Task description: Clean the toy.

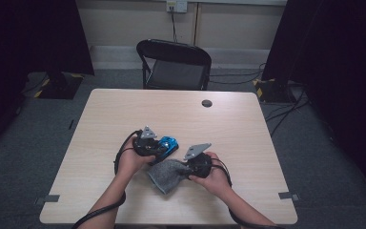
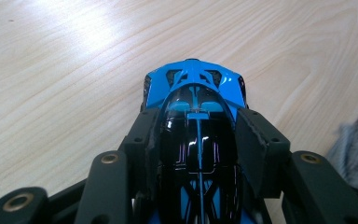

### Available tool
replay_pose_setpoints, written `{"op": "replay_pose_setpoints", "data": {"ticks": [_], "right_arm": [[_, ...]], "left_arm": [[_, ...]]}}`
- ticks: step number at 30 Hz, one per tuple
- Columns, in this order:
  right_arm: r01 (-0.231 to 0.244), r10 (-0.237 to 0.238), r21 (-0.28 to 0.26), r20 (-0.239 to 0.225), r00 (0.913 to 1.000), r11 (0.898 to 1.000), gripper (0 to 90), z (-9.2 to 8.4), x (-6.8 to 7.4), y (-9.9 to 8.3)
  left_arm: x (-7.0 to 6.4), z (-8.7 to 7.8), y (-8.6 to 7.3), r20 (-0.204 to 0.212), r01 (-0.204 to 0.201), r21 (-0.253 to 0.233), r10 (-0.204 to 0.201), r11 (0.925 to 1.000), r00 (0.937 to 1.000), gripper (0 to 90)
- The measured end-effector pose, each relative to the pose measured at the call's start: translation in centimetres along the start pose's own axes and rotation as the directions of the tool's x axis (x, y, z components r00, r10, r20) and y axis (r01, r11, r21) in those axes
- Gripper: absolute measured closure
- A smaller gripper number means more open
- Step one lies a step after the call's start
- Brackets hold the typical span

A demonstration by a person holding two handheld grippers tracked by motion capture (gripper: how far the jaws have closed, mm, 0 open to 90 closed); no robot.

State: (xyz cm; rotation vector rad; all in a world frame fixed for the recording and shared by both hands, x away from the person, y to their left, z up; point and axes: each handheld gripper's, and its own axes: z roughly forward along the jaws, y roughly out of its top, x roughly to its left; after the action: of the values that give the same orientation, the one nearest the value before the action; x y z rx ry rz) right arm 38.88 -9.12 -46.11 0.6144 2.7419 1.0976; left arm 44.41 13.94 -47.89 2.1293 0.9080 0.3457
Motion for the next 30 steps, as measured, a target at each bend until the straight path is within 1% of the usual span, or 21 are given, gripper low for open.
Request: {"op": "replay_pose_setpoints", "data": {"ticks": [1, 3, 4, 5, 6, 7, 10, 13, 19, 30], "right_arm": [[0.008, -0.008, 0.001, 0.005, 1.0000, 1.000, 70.8, 0.3, 0.1, 0.2], [0.007, -0.007, 0.008, 0.011, 0.9999, 1.000, 70.7, 1.1, 0.1, 0.8], [0.007, -0.007, 0.008, 0.011, 0.9999, 1.000, 70.7, 1.1, 0.1, 0.8], [0.006, -0.006, 0.013, 0.011, 0.9999, 1.000, 70.7, 1.6, 0.0, 1.0], [0.006, -0.006, 0.013, 0.011, 0.9999, 1.000, 70.7, 1.6, 0.0, 1.0], [0.003, -0.004, 0.020, 0.015, 0.9999, 1.000, 70.8, 2.1, -0.1, 1.1], [0.005, -0.006, 0.032, 0.022, 0.9997, 0.999, 70.8, 2.5, -0.2, 1.2], [0.008, -0.009, 0.035, 0.030, 0.9995, 0.999, 70.7, 2.7, -0.4, 1.2], [-0.008, 0.007, 0.036, 0.034, 0.9994, 0.999, 70.8, 3.0, -0.8, 1.0], [-0.024, 0.022, 0.042, 0.055, 0.9982, 0.999, 70.8, 2.9, -1.6, 1.0]], "left_arm": [[0.0, 0.0, 0.0, -0.001, 0.003, -0.003, -0.003, 1.0000, 1.0000, 51.7], [0.0, 0.0, -0.1, -0.001, -0.002, -0.008, 0.002, 1.0000, 1.0000, 51.7], [0.0, 0.0, -0.1, -0.001, -0.002, -0.008, 0.002, 1.0000, 1.0000, 51.7], [0.0, 0.0, -0.2, 0.000, 0.000, -0.011, 0.000, 0.9999, 1.0000, 51.7], [0.0, 0.0, -0.2, 0.000, 0.000, -0.011, 0.000, 0.9999, 1.0000, 51.7], [0.0, -0.1, -0.2, 0.001, -0.001, -0.013, 0.001, 0.9999, 1.0000, 51.7], [0.0, -0.1, -0.3, 0.000, -0.008, -0.013, 0.008, 0.9999, 1.0000, 51.7], [0.0, -0.1, -0.3, 0.000, -0.009, -0.015, 0.009, 0.9999, 1.0000, 51.8], [0.0, -0.1, -0.3, 0.000, -0.008, -0.016, 0.008, 0.9998, 1.0000, 51.8], [0.0, -0.1, -0.4, 0.000, -0.007, -0.020, 0.007, 0.9998, 1.0000, 51.8]]}}
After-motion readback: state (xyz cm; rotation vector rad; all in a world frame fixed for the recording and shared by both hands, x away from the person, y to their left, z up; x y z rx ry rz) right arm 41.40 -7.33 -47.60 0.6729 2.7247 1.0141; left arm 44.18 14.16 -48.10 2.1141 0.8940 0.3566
